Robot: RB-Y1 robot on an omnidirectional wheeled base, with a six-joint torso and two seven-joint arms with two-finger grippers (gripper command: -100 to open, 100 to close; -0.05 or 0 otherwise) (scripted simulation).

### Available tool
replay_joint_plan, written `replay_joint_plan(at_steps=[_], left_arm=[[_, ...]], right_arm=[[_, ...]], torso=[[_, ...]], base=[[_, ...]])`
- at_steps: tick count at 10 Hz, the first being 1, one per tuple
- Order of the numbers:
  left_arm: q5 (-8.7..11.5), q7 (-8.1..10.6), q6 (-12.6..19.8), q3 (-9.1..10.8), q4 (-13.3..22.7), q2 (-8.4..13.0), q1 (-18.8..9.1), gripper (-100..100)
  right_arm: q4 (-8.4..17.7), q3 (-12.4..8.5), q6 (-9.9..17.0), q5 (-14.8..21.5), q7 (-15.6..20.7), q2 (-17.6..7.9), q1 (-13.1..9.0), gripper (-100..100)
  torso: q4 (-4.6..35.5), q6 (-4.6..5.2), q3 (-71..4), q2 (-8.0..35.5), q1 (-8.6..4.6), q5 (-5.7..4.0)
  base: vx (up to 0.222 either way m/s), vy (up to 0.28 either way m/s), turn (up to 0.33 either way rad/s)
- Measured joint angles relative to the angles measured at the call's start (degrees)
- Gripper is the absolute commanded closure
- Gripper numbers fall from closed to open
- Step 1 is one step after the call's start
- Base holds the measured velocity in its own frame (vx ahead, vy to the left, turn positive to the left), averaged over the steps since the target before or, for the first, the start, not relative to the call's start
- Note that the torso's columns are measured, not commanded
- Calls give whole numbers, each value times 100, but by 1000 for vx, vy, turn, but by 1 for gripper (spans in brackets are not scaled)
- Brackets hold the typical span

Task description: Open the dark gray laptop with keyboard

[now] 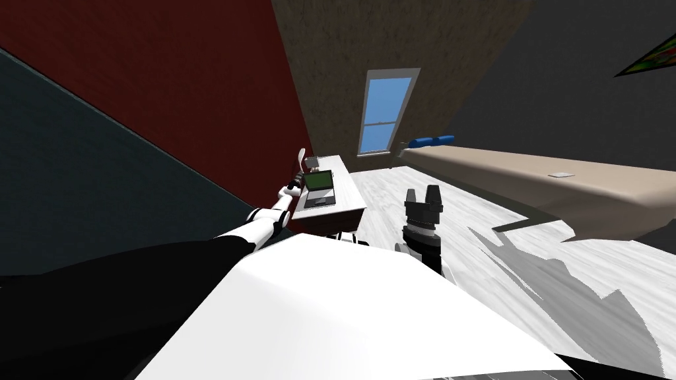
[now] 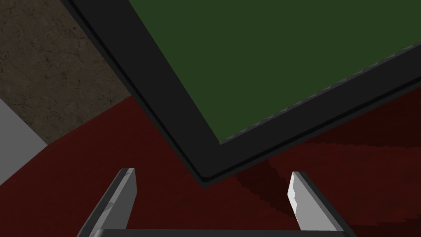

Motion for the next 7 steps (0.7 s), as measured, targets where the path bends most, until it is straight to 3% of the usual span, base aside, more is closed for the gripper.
replay_joint_plan(at_steps=[3,7], left_arm=[[-120,-208,-154,375,504,17,-233,-100],[-239,-444,-162,805,738,-7,-343,-100]], right_arm=[[0,0,0,0,0,0,0,0],[0,0,0,0,0,0,1,0]], torso=[[-6,0,-11,-17,6,3],[-7,-2,-15,-24,-4,-1]], base=[[-59,56,-157],[-32,33,-115]])
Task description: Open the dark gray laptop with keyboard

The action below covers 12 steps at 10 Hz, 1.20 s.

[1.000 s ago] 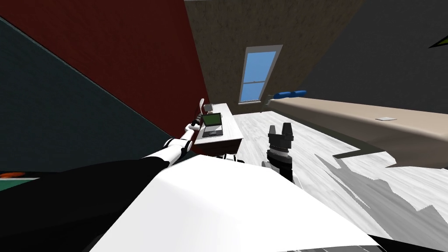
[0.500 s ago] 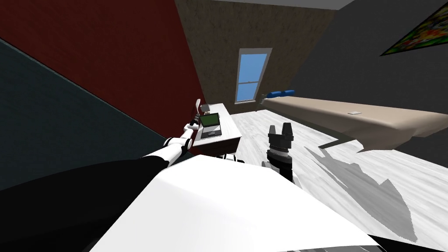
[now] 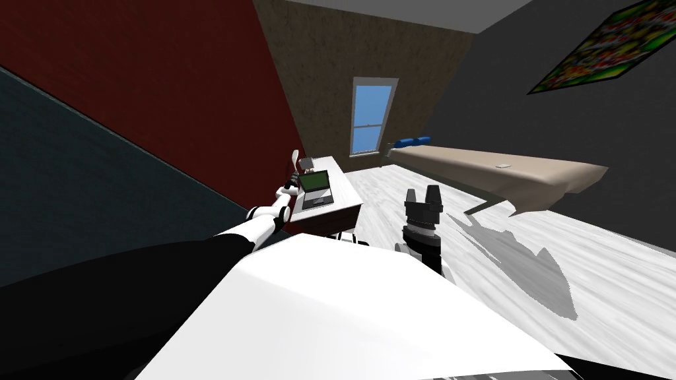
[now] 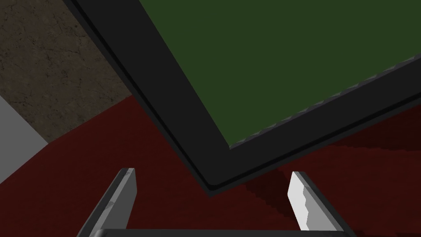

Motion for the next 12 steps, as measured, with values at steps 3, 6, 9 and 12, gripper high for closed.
replay_joint_plan(at_steps=[3,6,9,12], left_arm=[[-6,-24,-29,1,48,-12,-34,100],[98,177,44,-351,-286,4,107,100],[200,375,52,-712,-500,24,201,100],[263,482,166,-893,-859,-3,375,100]], right_arm=[[0,0,0,0,0,1,1,0],[0,0,0,0,0,1,1,0],[0,0,0,0,0,0,1,0],[0,0,0,0,0,0,1,0]], torso=[[-1,-1,-3,-5,-6,-1],[-5,5,3,6,10,9],[-8,8,2,4,7,11],[-13,15,-5,-7,1,10]], base=[[25,-25,125],[52,-49,167],[36,-39,121],[17,-22,93]])
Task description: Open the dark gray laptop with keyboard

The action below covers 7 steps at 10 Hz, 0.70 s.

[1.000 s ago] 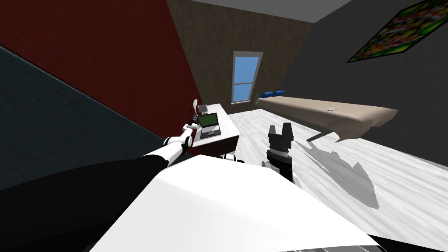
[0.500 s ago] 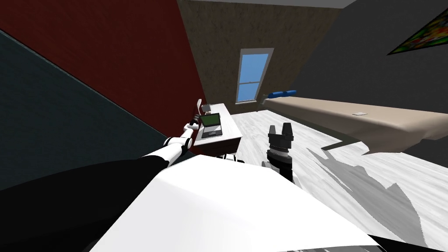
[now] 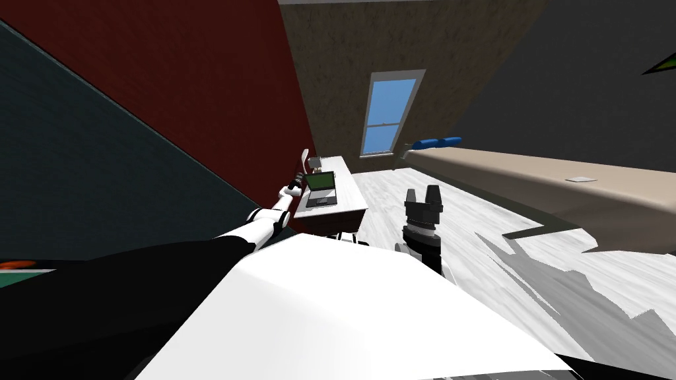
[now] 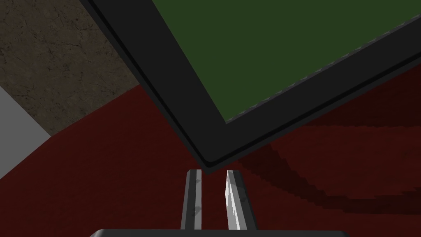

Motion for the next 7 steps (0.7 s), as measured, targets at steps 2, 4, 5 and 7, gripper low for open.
replay_joint_plan(at_steps=[2,4,5,7], left_arm=[[2,-94,-120,110,2,-80,46,100],[20,-275,-461,259,99,-200,91,100],[24,-360,-601,322,77,-258,136,100],[42,-553,-929,499,69,-402,253,100]], right_arm=[[0,0,0,0,0,-1,-1,0],[0,0,0,0,0,-1,-2,0],[0,0,0,0,0,-1,-1,0],[0,0,0,0,0,-1,-1,0]], torso=[[2,12,1,2,16,3],[-4,16,-4,-8,6,4],[0,12,-7,-11,-4,-3],[-3,16,-11,-17,-6,-3]], base=[[-16,33,-53],[-25,37,-64],[-19,39,-85],[-22,32,-53]])
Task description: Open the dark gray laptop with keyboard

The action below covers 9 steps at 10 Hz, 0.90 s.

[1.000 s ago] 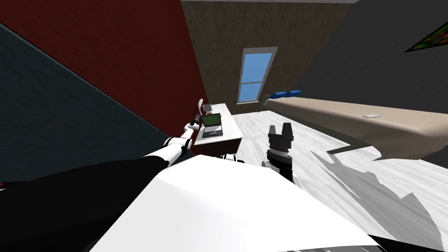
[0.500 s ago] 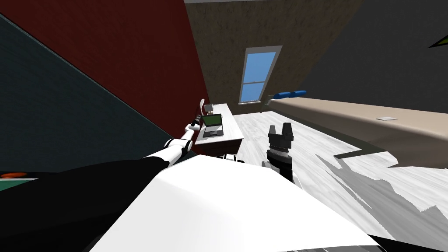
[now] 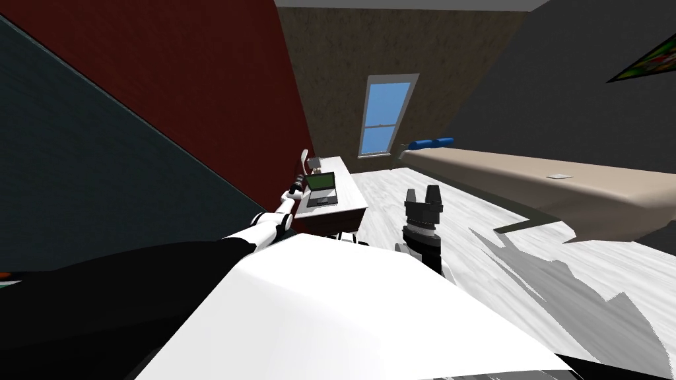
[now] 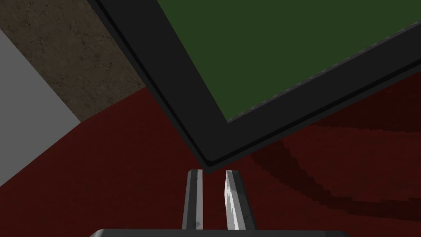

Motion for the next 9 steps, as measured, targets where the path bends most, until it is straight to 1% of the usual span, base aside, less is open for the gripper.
replay_joint_plan(at_steps=[1,2,3,4,5,6,7,8,9], left_arm=[[12,-106,-175,104,30,-77,40,100],[16,-187,-345,162,44,-135,72,100],[24,-295,-542,263,125,-211,87,100],[33,-374,-703,328,62,-277,176,100],[44,-496,-825,449,-17,-383,261,100],[48,-573,-976,498,41,-427,269,100],[46,-599,-1111,508,110,-446,255,100],[56,-689,-1265,607,132,-517,293,100],[59,-766,-1424,662,150,-574,324,100]], right_arm=[[0,0,0,0,0,0,0,0],[0,0,0,0,0,0,0,0],[0,0,0,0,0,0,0,0],[0,0,0,0,0,0,0,0],[0,0,0,0,0,0,0,0],[0,0,0,0,0,0,0,0],[0,0,0,0,0,0,0,0],[0,0,0,0,0,0,0,0],[0,0,0,0,0,0,0,0]], torso=[[-5,2,2,2,3,5],[-1,-3,4,5,1,2],[-6,4,3,4,5,7],[-1,-2,2,3,4,3],[-2,-3,5,8,5,5],[0,-4,3,5,6,3],[4,-7,2,4,1,-3],[1,0,4,6,4,2],[4,-4,5,8,5,0]], base=[[-21,28,-50],[-22,33,-75],[-19,30,-52],[-20,36,-63],[-21,28,-50],[-11,9,-14],[-14,24,-77],[-18,27,-47],[-18,34,-76]])
